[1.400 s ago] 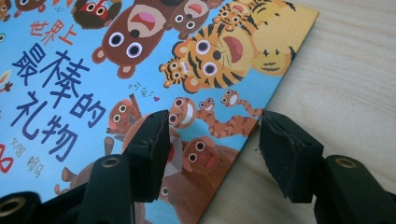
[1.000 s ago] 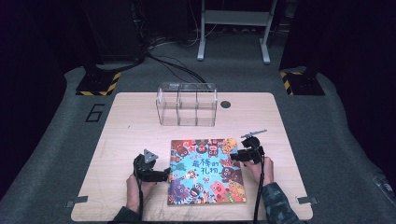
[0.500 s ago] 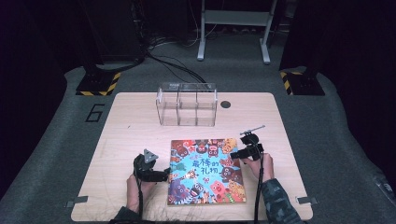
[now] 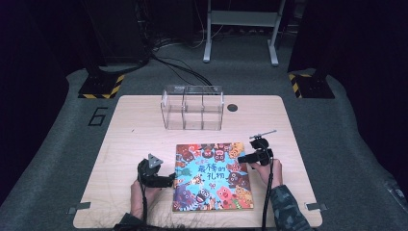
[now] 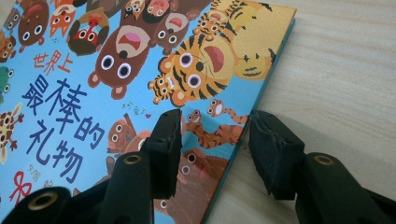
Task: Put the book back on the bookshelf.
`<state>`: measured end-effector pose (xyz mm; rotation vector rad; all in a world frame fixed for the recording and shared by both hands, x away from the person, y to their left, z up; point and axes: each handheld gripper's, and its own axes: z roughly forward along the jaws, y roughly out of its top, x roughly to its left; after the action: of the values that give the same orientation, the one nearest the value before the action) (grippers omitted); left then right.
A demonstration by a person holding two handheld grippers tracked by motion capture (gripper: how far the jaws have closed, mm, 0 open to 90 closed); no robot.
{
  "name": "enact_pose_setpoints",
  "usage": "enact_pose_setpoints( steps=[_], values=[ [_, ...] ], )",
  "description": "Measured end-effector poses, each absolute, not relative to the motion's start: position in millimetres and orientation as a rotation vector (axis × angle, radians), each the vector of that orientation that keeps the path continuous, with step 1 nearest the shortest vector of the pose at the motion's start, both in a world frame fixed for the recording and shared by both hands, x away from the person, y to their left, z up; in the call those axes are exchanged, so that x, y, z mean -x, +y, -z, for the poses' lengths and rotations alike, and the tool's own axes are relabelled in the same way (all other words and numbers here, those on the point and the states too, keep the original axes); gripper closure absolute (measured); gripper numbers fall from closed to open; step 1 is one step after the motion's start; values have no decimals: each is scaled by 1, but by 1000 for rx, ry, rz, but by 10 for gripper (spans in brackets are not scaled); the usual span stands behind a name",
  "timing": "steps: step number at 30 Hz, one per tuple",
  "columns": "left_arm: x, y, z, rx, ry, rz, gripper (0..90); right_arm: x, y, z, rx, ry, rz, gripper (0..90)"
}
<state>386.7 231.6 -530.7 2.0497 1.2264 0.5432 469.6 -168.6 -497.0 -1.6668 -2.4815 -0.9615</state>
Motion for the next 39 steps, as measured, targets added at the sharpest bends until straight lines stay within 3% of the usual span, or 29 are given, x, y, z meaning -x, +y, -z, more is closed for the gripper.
enact_pose_setpoints(
  steps=[10,14,19,39],
  values=[
    [-387,232,531,-2050,1225,-543,52,-468,-171,491,1657,-2477,1003,543],
    [-386,231,531,-2049,1229,-547,53,-466,-171,490,1591,-2397,1063,601],
    [-387,231,531,-2049,1227,-549,53,-468,-156,488,1602,-2500,978,582],
    [-387,231,531,-2047,1226,-550,53,-471,-167,499,1688,-2499,958,554]
  ],
)
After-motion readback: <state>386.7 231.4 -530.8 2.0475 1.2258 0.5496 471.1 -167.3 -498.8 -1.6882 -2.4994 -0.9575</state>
